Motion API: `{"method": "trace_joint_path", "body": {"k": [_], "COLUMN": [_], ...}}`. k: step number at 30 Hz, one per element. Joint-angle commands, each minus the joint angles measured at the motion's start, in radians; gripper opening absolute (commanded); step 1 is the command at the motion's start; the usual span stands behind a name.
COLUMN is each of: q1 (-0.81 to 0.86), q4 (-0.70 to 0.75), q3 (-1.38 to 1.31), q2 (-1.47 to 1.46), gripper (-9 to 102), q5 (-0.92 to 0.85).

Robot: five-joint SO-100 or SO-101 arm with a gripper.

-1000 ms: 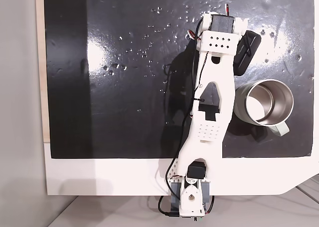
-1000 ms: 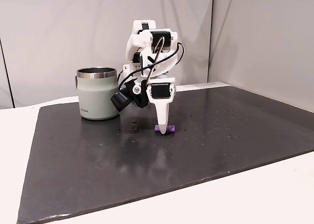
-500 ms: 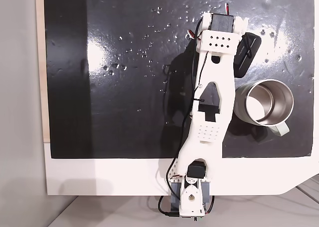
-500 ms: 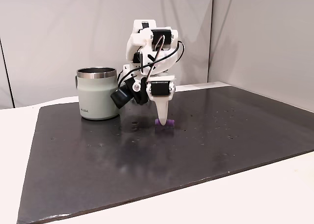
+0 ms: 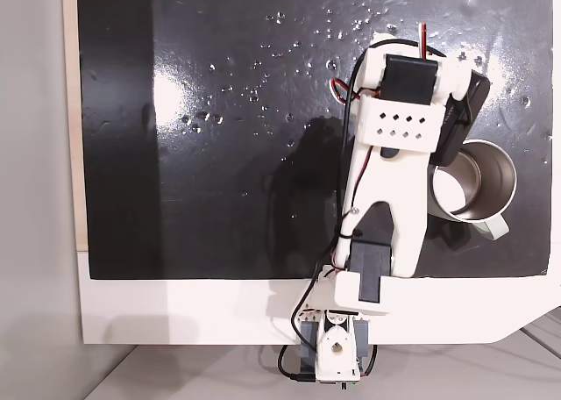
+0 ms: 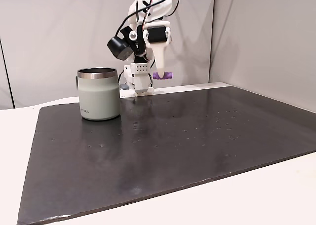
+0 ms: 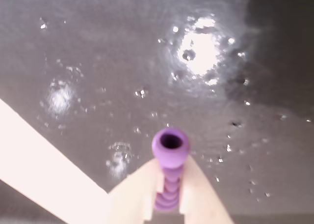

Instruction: Grasp a pengrip and put it in the cup.

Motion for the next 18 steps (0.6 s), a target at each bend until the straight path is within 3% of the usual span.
{"method": "trace_joint_path", "body": {"k": [1, 18], "q1": [0.058, 0.405], "q4": [0.054, 0.089], "q3": [0.028, 0.268], "q2": [0.167, 0.597], "gripper": [0, 0], "q5": [-0.063, -0.537]}}
